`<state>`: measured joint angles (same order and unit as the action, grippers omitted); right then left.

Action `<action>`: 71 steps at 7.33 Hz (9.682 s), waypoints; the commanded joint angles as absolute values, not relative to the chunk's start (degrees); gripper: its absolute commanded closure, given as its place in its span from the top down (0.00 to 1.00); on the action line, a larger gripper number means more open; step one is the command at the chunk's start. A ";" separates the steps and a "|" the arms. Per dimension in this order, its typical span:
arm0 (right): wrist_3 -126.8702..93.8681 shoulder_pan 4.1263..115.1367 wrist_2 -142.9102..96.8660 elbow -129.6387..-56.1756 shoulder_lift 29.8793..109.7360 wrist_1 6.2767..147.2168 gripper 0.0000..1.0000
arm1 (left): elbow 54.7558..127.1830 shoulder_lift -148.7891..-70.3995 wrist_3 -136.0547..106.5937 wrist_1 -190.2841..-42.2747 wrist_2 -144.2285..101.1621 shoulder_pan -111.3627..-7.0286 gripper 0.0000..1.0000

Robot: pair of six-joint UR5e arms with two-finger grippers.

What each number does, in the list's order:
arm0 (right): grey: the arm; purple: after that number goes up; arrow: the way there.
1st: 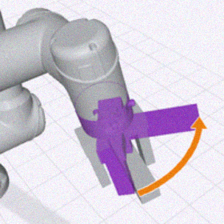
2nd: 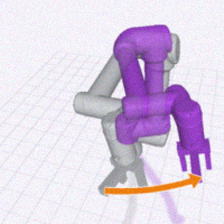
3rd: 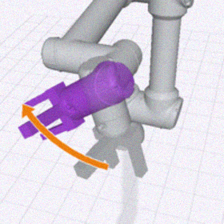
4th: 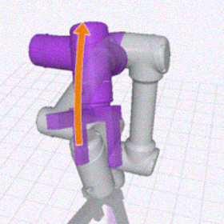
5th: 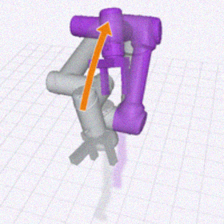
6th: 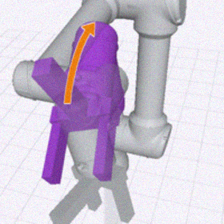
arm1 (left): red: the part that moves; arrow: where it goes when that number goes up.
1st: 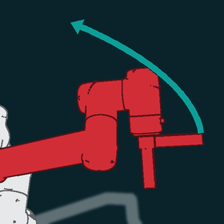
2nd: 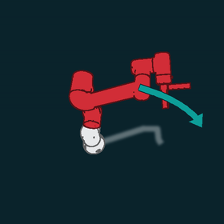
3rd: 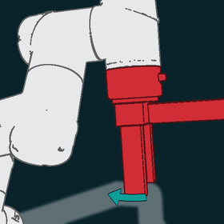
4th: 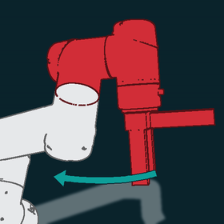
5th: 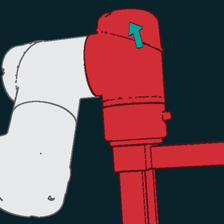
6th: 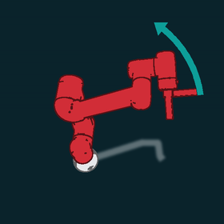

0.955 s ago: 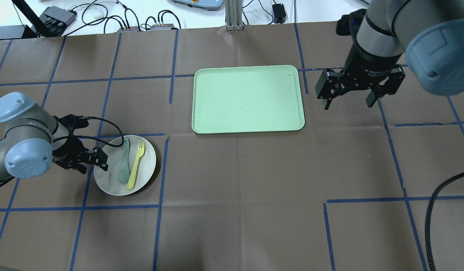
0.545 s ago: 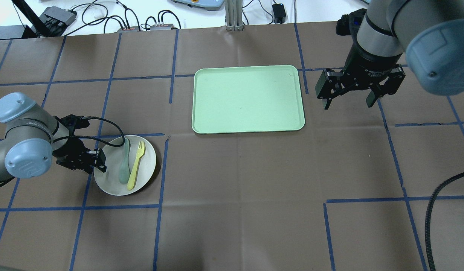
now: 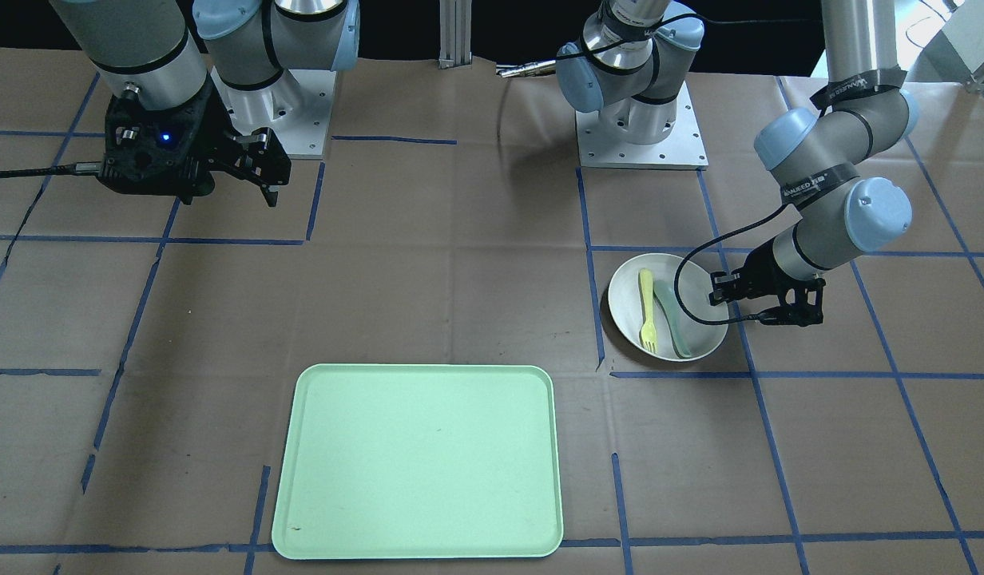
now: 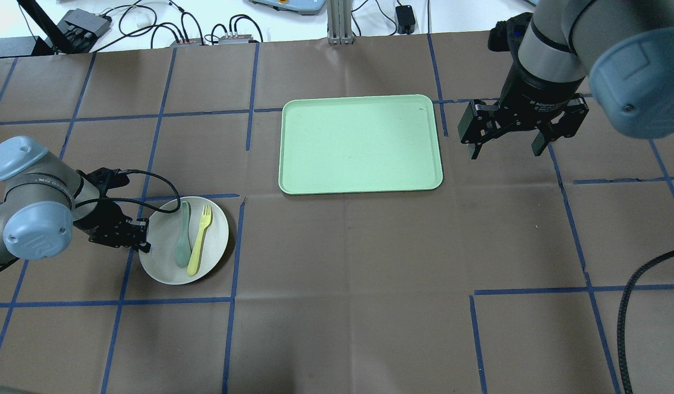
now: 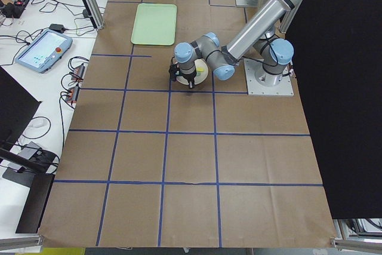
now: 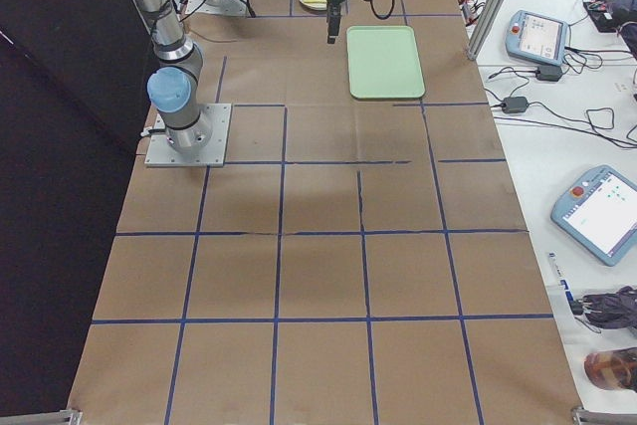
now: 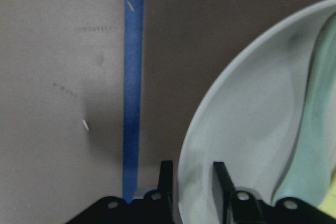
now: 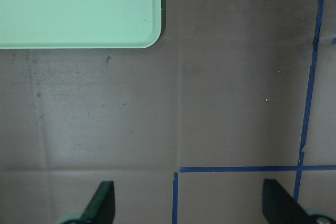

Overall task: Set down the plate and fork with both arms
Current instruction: 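Close the left gripper on the plate rim, then slide the plate with the left gripper onto the green tray, then open the left gripper and raise it away from the plate, then move the right gripper over the plate above the yellow fork, then lower the right gripper and grasp the yellow fork handle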

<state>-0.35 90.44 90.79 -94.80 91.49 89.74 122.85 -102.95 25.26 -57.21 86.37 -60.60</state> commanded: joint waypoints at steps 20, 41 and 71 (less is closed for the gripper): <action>-0.35 90.44 90.79 -94.83 91.49 89.74 1.00 | 78.75 -131.92 -0.79 -63.37 67.41 -94.04 0.64; -15.71 105.63 90.79 -74.11 63.93 101.40 1.00 | 82.88 -96.15 -0.88 -103.01 90.00 -91.93 1.00; -21.36 107.93 90.70 -71.81 47.89 117.80 0.02 | 83.32 -96.59 -0.70 -103.01 90.00 -91.50 1.00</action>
<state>-21.18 107.60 90.70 -72.24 46.64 119.69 83.43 -96.56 -0.63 -103.01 90.00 -91.54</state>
